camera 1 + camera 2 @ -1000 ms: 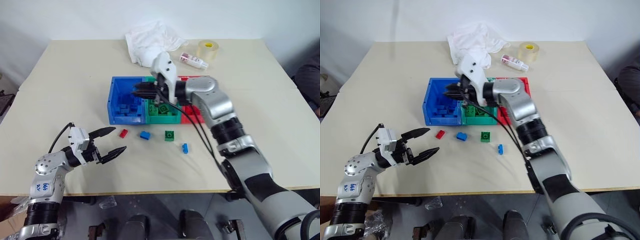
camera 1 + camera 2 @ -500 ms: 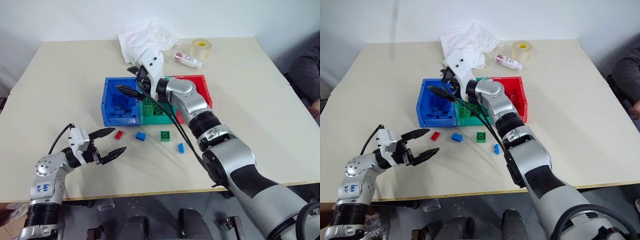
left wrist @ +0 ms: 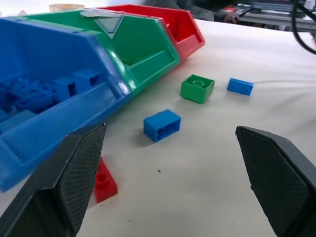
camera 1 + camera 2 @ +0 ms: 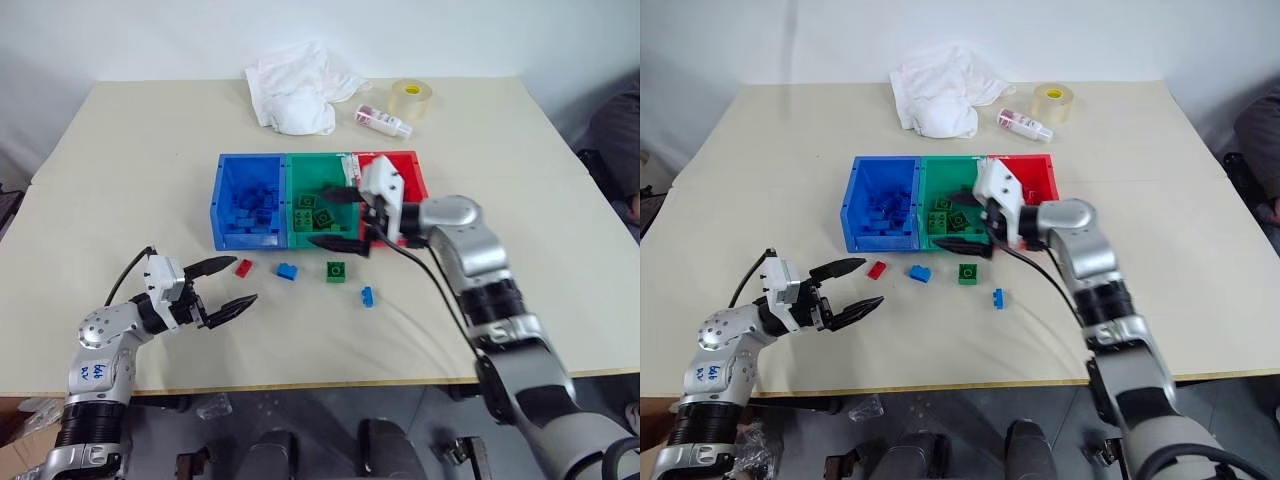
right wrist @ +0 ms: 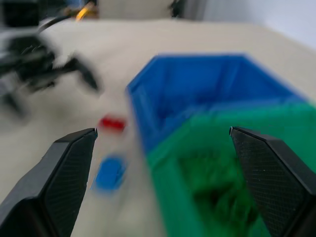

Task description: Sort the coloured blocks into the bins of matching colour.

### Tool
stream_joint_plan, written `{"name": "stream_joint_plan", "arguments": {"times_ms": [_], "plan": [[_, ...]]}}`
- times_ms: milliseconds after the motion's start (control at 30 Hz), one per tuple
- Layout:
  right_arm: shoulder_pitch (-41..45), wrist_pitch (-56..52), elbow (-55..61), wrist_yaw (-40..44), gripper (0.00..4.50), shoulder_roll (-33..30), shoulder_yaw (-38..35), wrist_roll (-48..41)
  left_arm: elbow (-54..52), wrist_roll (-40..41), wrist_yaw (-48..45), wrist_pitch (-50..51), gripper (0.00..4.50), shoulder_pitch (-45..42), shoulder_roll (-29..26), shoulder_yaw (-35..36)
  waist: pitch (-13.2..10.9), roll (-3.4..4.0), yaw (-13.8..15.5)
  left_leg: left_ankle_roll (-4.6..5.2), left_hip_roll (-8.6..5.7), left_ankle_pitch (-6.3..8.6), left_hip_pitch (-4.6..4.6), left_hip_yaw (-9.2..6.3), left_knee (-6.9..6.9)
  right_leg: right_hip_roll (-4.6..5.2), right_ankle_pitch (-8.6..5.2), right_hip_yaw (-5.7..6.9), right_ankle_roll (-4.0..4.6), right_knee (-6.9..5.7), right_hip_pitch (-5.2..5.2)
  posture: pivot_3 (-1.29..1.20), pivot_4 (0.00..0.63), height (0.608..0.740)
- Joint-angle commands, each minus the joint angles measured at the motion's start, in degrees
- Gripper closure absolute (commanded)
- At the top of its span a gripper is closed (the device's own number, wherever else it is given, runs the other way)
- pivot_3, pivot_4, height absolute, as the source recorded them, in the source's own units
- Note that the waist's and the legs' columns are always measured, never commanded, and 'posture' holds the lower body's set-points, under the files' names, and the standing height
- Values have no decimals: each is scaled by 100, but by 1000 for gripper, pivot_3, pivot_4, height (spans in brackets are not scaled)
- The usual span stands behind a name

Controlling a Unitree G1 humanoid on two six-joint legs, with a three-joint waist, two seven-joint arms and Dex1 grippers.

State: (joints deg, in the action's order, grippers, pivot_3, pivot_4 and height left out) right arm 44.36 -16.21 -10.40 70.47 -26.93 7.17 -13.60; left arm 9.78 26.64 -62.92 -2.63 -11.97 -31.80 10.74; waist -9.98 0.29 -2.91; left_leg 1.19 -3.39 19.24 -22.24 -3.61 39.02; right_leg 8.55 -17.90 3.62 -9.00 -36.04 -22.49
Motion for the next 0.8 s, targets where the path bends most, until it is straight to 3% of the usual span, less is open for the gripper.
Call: {"name": "stream_joint_plan", "arguments": {"times_ms": [33,200,367,567,800], "plan": [[-554,-482,941,404,16,-761,-234,-355,-61,40,-150,-97,0,87,-110,76,0,-1,47,0,0,0,0,4,0,0,0,0,0,6,2,0,150,740],[-1733,-1126,1807,574,16,-2089,-733,-644,57,65,-352,-127,0,155,-254,159,-1,-1,159,1,4,1,-1,26,5,1,0,-7,0,17,4,0,150,740],[-2504,-1199,2125,541,16,-2676,-1027,-754,211,64,-464,-145,0,75,-322,167,-1,-1,194,2,10,1,2,43,8,1,0,-13,0,24,7,0,150,740],[-2382,-1206,2190,187,16,-2527,-875,-734,305,18,-473,-125,0,-121,-260,95,-1,-2,238,2,11,0,2,50,9,1,0,-17,0,25,4,0,150,740],[-1659,-1212,1815,-445,16,-1722,101,-183,190,10,-362,-109,0,-140,-161,26,-1,-2,270,2,13,0,2,50,11,0,0,-15,0,24,2,0,150,740]]}}
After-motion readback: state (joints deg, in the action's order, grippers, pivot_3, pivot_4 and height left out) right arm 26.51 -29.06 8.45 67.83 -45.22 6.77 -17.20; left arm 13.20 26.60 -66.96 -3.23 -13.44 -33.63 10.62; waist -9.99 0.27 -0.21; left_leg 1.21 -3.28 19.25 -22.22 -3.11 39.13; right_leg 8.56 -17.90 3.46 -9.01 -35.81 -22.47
